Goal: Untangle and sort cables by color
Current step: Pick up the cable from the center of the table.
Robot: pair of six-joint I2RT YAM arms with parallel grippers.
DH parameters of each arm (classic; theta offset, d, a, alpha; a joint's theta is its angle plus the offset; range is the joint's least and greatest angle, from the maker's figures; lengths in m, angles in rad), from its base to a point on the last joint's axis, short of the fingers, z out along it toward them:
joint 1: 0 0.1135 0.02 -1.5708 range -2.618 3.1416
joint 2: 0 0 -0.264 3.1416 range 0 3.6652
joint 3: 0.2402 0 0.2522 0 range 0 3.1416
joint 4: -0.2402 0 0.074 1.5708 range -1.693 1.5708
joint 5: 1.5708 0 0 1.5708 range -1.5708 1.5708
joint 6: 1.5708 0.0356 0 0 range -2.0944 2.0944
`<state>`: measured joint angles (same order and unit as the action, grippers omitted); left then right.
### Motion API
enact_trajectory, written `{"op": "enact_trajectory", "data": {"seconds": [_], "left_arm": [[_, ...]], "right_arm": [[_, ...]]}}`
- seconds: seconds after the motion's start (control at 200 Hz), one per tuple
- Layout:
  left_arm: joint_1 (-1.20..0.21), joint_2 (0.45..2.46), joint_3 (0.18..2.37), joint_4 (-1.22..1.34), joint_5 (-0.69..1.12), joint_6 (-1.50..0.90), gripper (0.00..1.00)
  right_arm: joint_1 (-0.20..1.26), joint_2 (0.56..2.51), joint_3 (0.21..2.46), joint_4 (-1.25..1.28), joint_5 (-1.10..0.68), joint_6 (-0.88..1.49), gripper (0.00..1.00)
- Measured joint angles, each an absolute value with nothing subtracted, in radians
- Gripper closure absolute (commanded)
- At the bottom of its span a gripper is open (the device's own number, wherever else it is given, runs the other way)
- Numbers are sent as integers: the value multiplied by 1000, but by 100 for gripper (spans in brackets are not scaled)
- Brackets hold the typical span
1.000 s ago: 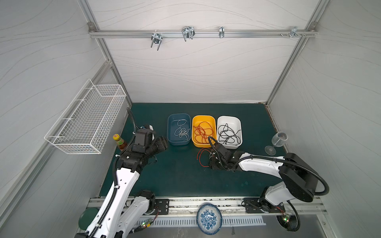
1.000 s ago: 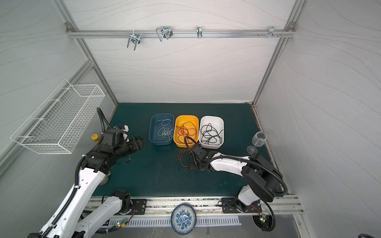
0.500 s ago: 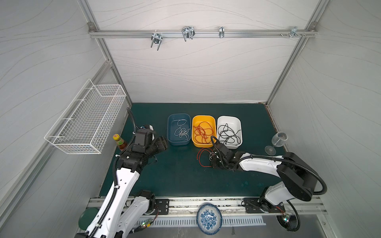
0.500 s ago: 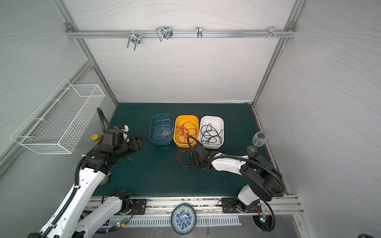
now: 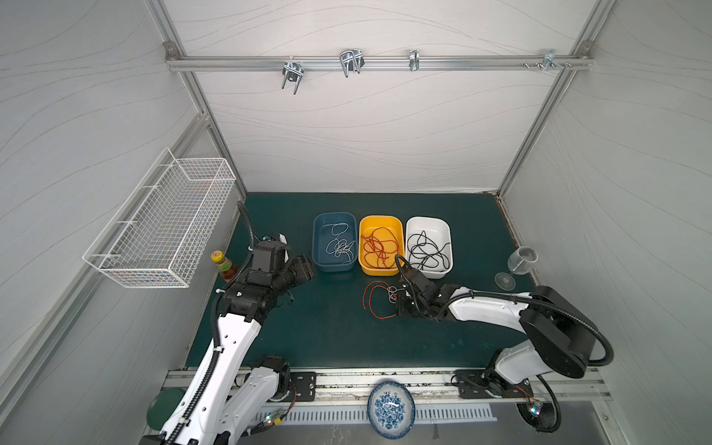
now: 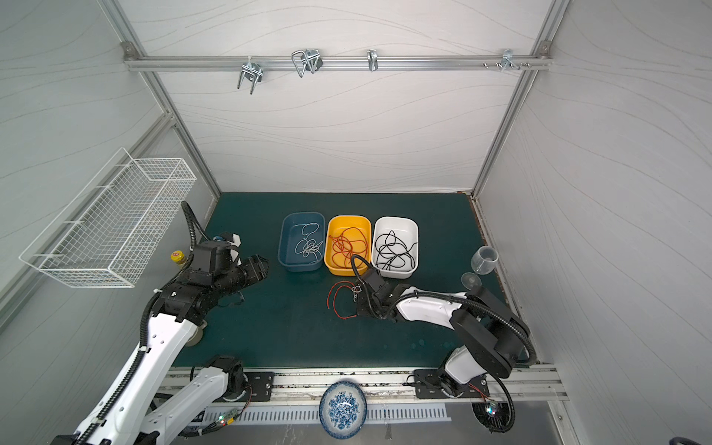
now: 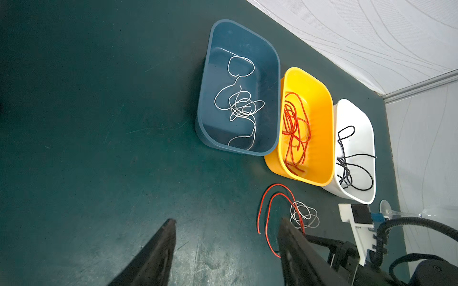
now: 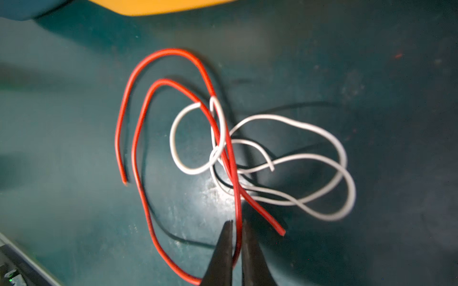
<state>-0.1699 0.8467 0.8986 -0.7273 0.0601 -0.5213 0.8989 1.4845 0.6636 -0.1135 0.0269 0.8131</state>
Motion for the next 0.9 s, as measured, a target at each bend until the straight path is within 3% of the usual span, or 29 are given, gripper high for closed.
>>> {"op": "enact_trajectory", "data": {"seconds": [0.395, 0.9], "left_arm": [[-170, 847, 899, -728, 60, -527, 33], [-170, 853, 898, -727, 62, -527, 33]], "right_arm": [[911, 1355, 677, -197, 75, 776, 97], [950, 1191, 854, -363, 167, 671, 100]]}}
